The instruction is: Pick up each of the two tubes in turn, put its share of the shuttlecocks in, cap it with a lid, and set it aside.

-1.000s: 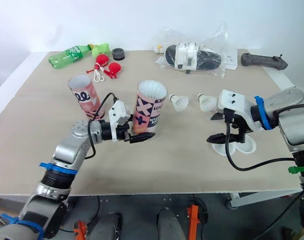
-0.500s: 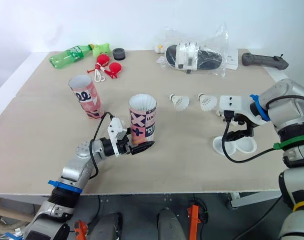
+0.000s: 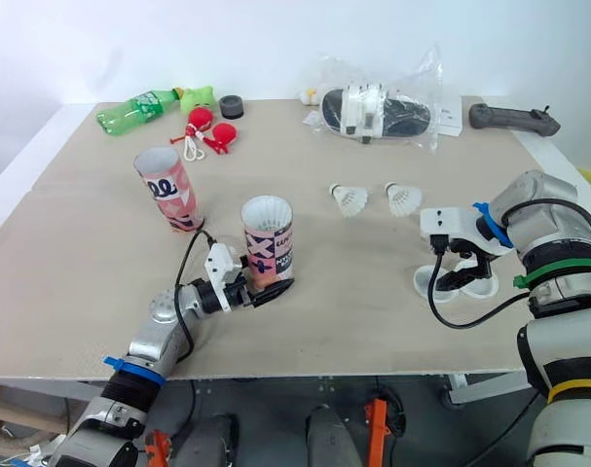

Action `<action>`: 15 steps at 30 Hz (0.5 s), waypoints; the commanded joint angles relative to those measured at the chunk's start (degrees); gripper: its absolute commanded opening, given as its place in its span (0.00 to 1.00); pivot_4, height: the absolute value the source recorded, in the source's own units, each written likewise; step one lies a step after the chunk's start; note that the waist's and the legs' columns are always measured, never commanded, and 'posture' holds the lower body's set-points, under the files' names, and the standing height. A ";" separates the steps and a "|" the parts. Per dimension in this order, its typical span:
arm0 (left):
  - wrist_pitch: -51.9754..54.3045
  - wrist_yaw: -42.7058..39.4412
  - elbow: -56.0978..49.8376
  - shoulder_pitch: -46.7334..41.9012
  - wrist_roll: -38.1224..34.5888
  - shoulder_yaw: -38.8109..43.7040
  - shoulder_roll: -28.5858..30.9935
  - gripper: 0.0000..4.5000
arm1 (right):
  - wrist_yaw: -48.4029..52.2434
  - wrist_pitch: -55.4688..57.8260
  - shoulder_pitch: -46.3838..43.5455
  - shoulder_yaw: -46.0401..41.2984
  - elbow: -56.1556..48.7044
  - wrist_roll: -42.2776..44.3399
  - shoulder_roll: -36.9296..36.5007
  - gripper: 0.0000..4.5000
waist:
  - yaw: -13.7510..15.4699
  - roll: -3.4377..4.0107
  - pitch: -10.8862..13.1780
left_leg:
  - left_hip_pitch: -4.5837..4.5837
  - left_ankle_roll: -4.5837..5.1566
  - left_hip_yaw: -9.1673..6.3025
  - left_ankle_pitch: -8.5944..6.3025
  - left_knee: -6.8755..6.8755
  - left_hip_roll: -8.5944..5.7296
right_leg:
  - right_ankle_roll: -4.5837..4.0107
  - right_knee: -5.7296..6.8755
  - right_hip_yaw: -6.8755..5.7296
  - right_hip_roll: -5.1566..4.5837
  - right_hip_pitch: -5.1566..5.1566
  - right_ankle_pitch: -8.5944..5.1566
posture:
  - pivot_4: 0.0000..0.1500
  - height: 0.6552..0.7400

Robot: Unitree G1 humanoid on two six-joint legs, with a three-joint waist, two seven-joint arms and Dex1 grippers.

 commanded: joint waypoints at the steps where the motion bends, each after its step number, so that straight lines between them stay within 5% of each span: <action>1: -2.24 -0.69 2.74 1.78 0.33 -0.27 -0.29 0.81 | 0.11 -1.16 -0.84 -1.09 1.04 -0.50 0.39 0.99 | -0.07 0.00 0.00 | 0.16 0.00 0.00 0.00 0.00 0.00 | 0.08 0.00 0.00 0.00 0.16 -0.06 | 1.00 1.00; 8: 0.83 -1.02 4.35 2.24 0.11 -0.79 0.22 0.81 | -1.18 -0.70 -1.62 -0.83 5.91 -1.89 2.73 0.99 | -0.67 0.13 -0.11 | 0.50 0.00 0.00 -0.01 0.00 0.00 | 0.16 0.00 0.02 0.02 0.50 -0.12 | 1.00 1.00; 11: 4.40 -1.43 2.84 1.90 -0.87 -0.81 0.58 0.81 | -2.11 -0.49 -2.88 -0.58 9.25 -2.86 4.07 0.83 | -1.02 0.07 -0.23 | 0.69 0.01 0.00 -0.01 0.00 0.01 | 0.16 0.00 0.02 0.03 0.69 -0.11 | 1.00 1.00; 15: 4.43 -1.52 2.69 1.82 -0.69 -0.64 0.53 0.81 | -3.04 -0.82 -4.55 -0.40 12.65 -3.93 5.72 0.40 | -1.14 -0.04 -0.36 | 0.81 0.01 0.00 -0.01 0.00 0.01 | 0.15 0.00 0.03 0.03 0.80 -0.10 | 1.00 1.00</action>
